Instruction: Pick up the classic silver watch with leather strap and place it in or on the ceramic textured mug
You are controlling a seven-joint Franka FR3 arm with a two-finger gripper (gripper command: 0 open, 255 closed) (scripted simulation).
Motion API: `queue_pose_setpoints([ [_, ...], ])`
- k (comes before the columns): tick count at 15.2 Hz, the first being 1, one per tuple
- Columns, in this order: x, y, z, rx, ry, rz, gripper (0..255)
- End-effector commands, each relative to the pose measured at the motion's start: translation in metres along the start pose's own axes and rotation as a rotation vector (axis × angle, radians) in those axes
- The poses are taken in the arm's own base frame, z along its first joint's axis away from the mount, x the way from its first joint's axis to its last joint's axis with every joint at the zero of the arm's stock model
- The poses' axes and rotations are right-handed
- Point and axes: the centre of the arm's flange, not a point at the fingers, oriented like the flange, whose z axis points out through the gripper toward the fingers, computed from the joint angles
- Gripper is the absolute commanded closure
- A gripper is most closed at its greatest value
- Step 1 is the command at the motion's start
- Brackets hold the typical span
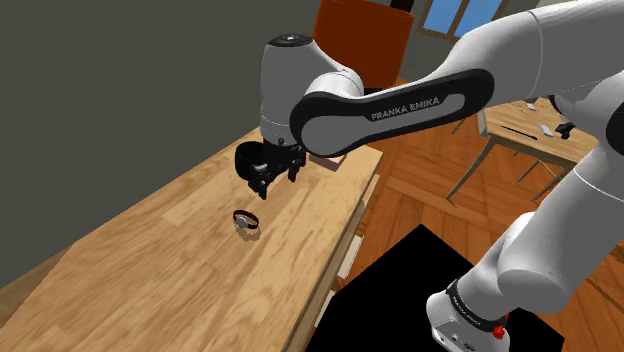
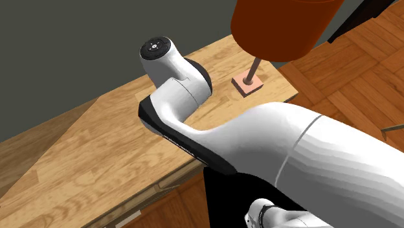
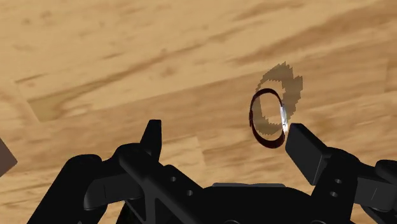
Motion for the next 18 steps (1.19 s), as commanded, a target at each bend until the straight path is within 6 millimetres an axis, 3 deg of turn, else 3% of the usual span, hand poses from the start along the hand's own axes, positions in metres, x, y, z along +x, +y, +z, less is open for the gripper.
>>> queue_pose_setpoints([
  [1,0.01,-0.021,0.01,-0.008,0.01,-0.014,0],
  [8,0.048,-0.097,0.047,-0.034,0.041,-0.066,0],
  [16,0.051,-0.098,0.088,-0.035,0.042,-0.067,0],
  [18,0.051,-0.098,0.088,-0.035,0.042,-0.067,0],
])
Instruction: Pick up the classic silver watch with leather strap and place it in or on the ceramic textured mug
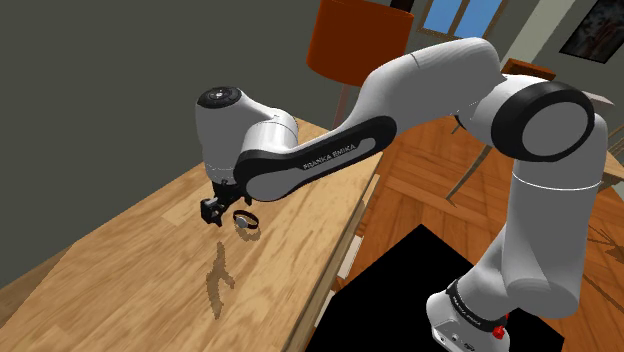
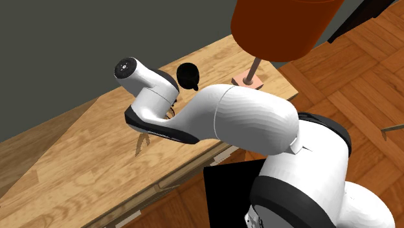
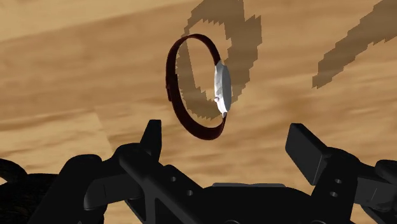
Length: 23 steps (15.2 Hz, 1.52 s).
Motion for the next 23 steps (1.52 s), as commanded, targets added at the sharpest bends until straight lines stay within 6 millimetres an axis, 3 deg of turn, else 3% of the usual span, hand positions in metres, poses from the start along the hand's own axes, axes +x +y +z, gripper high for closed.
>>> queue_pose_setpoints([
  [1,0.0,0.0,0.001,0.0,0.001,0.0,0],
  [6,0.0,0.0,0.001,0.0,0.001,0.0,0],
  [7,0.0,0.0,0.001,0.0,0.001,0.0,255],
  [16,0.0,0.0,0.001,0.0,0.001,0.0,255],
  [23,0.003,0.003,-0.035,0.0,0.001,0.0,255],
])
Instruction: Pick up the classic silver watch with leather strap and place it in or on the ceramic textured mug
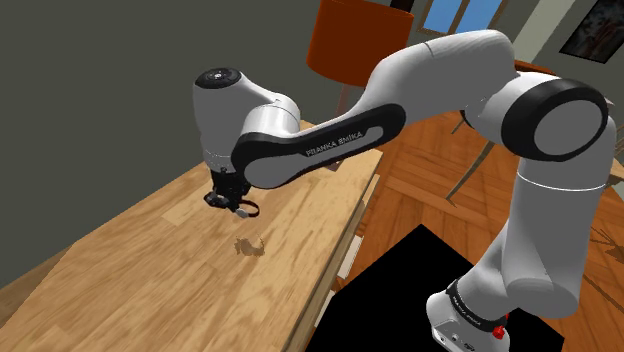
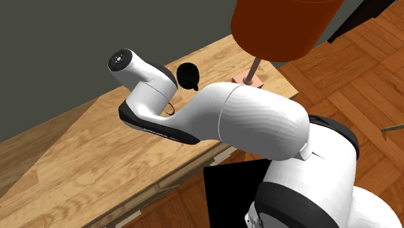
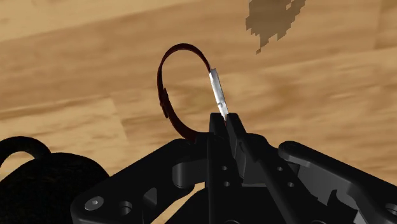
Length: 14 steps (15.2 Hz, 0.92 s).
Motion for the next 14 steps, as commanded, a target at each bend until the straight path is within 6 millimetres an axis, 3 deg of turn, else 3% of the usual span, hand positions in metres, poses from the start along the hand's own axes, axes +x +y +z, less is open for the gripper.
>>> queue_pose_setpoints([
  [1,0.001,0.001,-0.01,0.0,0.0,0.0,255],
  [14,0.006,0.007,-0.078,0.0,0.0,0.0,255],
])
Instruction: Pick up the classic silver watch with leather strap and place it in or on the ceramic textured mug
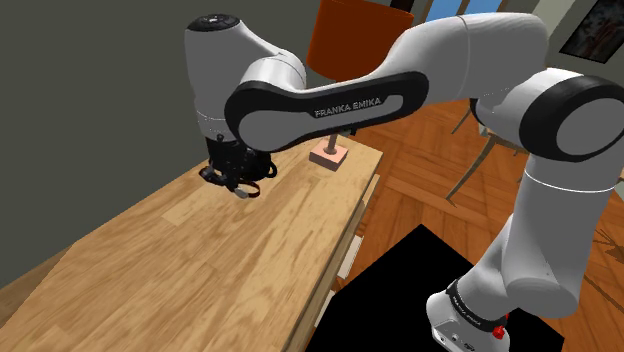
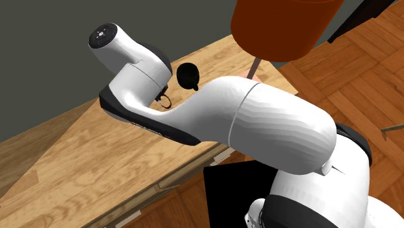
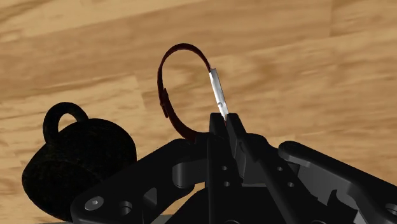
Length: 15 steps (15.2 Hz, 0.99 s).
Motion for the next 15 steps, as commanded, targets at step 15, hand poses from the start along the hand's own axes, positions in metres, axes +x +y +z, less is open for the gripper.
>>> queue_pose_setpoints([
  [15,0.031,0.037,-0.066,0.0,-0.001,0.0,255],
])
